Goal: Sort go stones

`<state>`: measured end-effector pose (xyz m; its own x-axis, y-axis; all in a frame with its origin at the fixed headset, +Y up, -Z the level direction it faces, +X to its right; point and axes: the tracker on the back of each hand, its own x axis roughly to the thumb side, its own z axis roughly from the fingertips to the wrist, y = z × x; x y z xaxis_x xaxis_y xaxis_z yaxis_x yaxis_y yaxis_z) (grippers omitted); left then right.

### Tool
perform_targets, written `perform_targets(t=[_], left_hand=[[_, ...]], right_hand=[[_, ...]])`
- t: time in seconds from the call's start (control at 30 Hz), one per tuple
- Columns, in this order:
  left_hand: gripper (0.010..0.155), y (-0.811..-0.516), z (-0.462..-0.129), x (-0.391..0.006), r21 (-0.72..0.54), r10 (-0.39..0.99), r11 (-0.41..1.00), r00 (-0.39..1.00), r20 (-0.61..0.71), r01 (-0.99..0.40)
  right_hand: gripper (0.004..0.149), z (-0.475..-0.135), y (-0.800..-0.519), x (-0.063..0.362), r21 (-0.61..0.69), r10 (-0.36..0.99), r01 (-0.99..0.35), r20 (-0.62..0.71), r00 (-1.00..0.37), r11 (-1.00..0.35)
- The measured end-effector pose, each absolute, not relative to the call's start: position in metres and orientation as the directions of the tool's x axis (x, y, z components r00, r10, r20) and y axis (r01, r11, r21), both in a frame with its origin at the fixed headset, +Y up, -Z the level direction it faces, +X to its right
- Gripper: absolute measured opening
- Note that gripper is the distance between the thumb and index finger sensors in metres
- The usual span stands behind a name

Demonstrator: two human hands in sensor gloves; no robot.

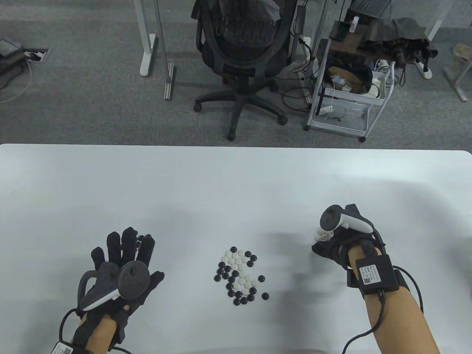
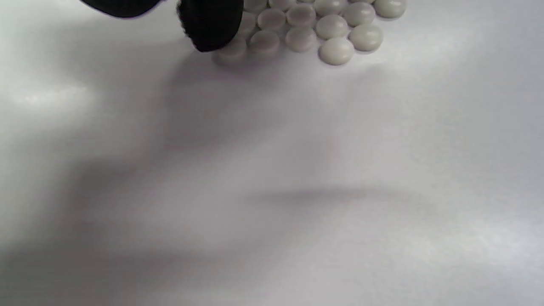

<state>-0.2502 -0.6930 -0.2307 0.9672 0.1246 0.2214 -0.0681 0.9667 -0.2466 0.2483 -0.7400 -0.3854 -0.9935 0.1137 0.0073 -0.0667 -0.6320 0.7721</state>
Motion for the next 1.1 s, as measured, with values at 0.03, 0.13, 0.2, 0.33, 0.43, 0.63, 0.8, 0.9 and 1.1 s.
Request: perform_targets(t=[0.03, 0.13, 0.2, 0.33, 0.43, 0.63, 0.8, 0.9, 1.1], left_hand=[[0.077, -0.693, -0.231, -0.25, -0.246, 0.124, 0.967, 0.967, 0.222, -0.068], [0.077, -0.693, -0.231, -0.25, -0.247, 0.124, 0.967, 0.967, 0.221, -0.067], [0.077, -0.693, -0.231, -0.25, -0.249, 0.122, 0.966, 0.968, 0.219, -0.066], [0.077, -0.693, -0.231, -0.25, -0.249, 0.119, 0.967, 0.968, 0.221, -0.062], [0.077, -0.694, -0.231, -0.249, -0.25, 0.118, 0.966, 0.968, 0.222, -0.061], [0.077, -0.692, -0.23, -0.249, -0.242, 0.123, 0.968, 0.967, 0.225, -0.067], [0.077, -0.692, -0.23, -0.25, -0.24, 0.125, 0.968, 0.966, 0.224, -0.07], [0.077, -0.692, -0.23, -0.25, -0.238, 0.125, 0.969, 0.966, 0.225, -0.07], [0.077, -0.693, -0.23, -0.25, -0.238, 0.126, 0.969, 0.967, 0.224, -0.071]], right_hand=[[0.061, -0.384, -0.736, 0.244, 0.765, 0.127, -0.065, 0.023, -0.992, -0.641], [0.061, -0.378, -0.727, 0.227, 0.757, 0.142, -0.021, 0.096, -0.985, -0.653], [0.061, -0.369, -0.721, 0.208, 0.756, 0.171, 0.015, 0.168, -0.971, -0.654], [0.061, -0.348, -0.717, 0.17, 0.763, 0.203, 0.109, 0.302, -0.931, -0.638], [0.06, -0.332, -0.721, 0.14, 0.759, 0.218, 0.183, 0.394, -0.893, -0.625], [0.063, -0.313, -0.734, 0.11, 0.748, 0.221, 0.272, 0.486, -0.846, -0.605], [0.064, -0.309, -0.743, 0.102, 0.755, 0.237, 0.279, 0.494, -0.836, -0.593], [0.064, -0.308, -0.748, 0.098, 0.759, 0.24, 0.288, 0.501, -0.832, -0.585], [0.064, -0.306, -0.752, 0.096, 0.759, 0.222, 0.314, 0.511, -0.83, -0.57]])
